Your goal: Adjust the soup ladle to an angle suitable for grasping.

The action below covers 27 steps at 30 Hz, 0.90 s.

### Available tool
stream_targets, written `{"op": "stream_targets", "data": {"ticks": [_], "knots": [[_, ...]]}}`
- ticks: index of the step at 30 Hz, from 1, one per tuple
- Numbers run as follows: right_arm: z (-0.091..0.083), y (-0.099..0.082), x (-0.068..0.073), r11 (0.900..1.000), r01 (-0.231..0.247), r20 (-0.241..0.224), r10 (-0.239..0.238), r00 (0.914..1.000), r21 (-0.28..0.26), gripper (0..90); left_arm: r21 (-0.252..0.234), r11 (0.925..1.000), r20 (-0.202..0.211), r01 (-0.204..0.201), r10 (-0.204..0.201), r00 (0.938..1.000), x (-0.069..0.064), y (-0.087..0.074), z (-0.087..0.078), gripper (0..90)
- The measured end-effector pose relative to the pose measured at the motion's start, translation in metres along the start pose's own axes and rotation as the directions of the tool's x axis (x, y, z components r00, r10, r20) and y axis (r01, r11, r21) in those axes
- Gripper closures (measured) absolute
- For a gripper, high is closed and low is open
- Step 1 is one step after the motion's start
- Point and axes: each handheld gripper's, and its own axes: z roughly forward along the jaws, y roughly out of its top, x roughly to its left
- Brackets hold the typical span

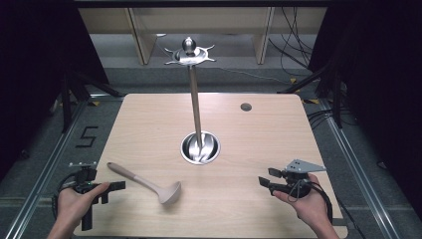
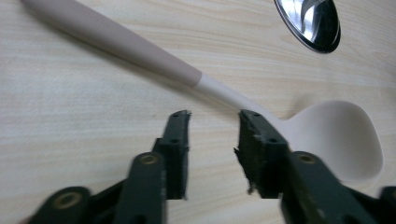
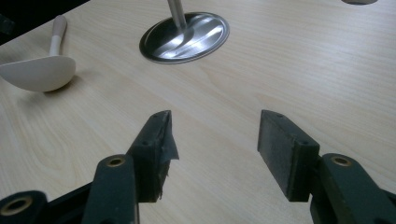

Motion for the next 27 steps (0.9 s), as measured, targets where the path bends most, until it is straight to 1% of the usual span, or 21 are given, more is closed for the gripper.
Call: {"op": "stream_targets", "data": {"ticks": [1,2,4,5,7,9,10,11,12,13,14,15,17,18,19,20,21,22,23,25,27], "knots": [[-0.001,0.000,0.000,0.9999,-0.014,-0.001,0.014,0.9999,0.001,45.9,0.017,0.9998,-0.027,-0.014,0.015,0.9995,0.002,0.000,-0.003,76.2],[-0.002,0.000,-0.003,0.9997,0.023,0.006,-0.023,0.9997,0.000,46.0,0.017,0.9998,-0.027,-0.014,0.015,0.9995,0.002,0.000,-0.003,79.1],[-0.001,0.000,-0.004,0.9996,0.027,0.007,-0.027,0.9996,-0.002,46.1,0.016,0.9995,-0.040,-0.026,0.027,0.9988,0.005,0.000,-0.001,83.7],[-0.001,0.000,-0.004,0.9998,0.019,0.007,-0.019,0.9998,0.006,46.3,0.048,0.9981,-0.077,-0.040,0.044,0.9961,0.005,0.002,-0.001,85.7],[-0.003,0.001,-0.004,0.9996,0.026,0.016,-0.026,0.9995,0.007,46.3,0.077,0.9941,-0.117,-0.076,0.085,0.9895,0.005,0.006,0.002,88.9],[-0.003,0.001,-0.004,0.9996,0.026,0.016,-0.026,0.9995,0.009,46.3,0.074,0.9938,-0.128,-0.083,0.092,0.9875,0.005,0.006,0.004,89.2],[-0.003,0.001,-0.001,0.9994,-0.022,0.002,0.022,0.9997,0.027,46.3,0.097,0.9900,-0.148,-0.103,0.117,0.9821,0.005,0.008,0.006,89.3],[-0.001,0.000,-0.001,1.0000,-0.001,0.002,0.001,1.0000,0.009,46.4,0.102,0.9891,-0.157,-0.107,0.122,0.9800,0.003,0.009,0.009,89.4],[-0.001,0.002,-0.003,0.9995,0.031,0.019,-0.032,0.9993,0.009,46.4,0.134,0.9831,-0.167,-0.125,0.146,0.9751,0.002,0.012,0.014,89.4],[0.000,0.002,0.000,1.0000,0.003,-0.007,-0.003,1.0000,0.007,46.4,0.151,0.9794,-0.171,-0.134,0.159,0.9723,0.001,0.014,0.017,89.5],[0.000,0.002,0.001,1.0000,0.005,0.006,-0.005,1.0000,0.008,46.4,0.151,0.9794,-0.171,-0.134,0.159,0.9723,0.001,0.014,0.017,89.5],[0.000,0.003,0.000,0.9994,0.036,0.007,-0.036,0.9993,0.000,46.3,0.179,0.9746,-0.172,-0.134,0.166,0.9711,0.000,0.016,0.020,89.4],[0.000,0.003,0.000,0.9992,0.041,0.006,-0.041,0.9991,0.000,46.3,0.192,0.9708,-0.171,-0.144,0.178,0.9692,-0.001,0.018,0.025,89.5],[0.000,0.003,0.003,0.9999,0.004,-0.002,-0.004,1.0000,0.013,46.3,0.195,0.9693,-0.176,-0.149,0.185,0.9670,-0.002,0.019,0.027,89.5],[-0.001,0.004,0.000,0.9991,0.041,0.014,-0.041,0.9991,0.002,46.4,0.218,0.9633,-0.183,-0.156,0.197,0.9631,-0.002,0.022,0.030,89.4],[0.000,0.004,-0.001,0.9989,0.048,0.019,-0.048,0.9987,-0.002,46.4,0.218,0.9633,-0.183,-0.156,0.197,0.9631,-0.002,0.022,0.030,89.5],[-0.001,0.003,0.000,0.9994,0.035,0.013,-0.035,0.9993,0.005,46.4,0.220,0.9619,-0.192,-0.162,0.206,0.9596,-0.004,0.024,0.033,89.5],[-0.001,0.003,0.002,0.9998,-0.005,0.003,0.005,1.0000,0.020,46.4,0.220,0.9619,-0.192,-0.162,0.206,0.9596,-0.004,0.024,0.033,89.5],[-0.001,0.003,0.002,0.9997,0.009,0.015,-0.009,0.9998,0.023,46.3,0.224,0.9605,-0.193,-0.165,0.210,0.9585,-0.005,0.025,0.034,89.5],[-0.001,0.002,0.002,0.9999,0.001,0.005,-0.001,1.0000,0.011,46.3,0.231,0.9572,-0.198,-0.175,0.222,0.9548,-0.007,0.029,0.037,89.5],[-0.002,0.003,0.002,0.9997,0.005,0.005,-0.005,1.0000,0.022,46.3,0.233,0.9562,-0.207,-0.178,0.227,0.9516,-0.008,0.031,0.040,89.5]]}}
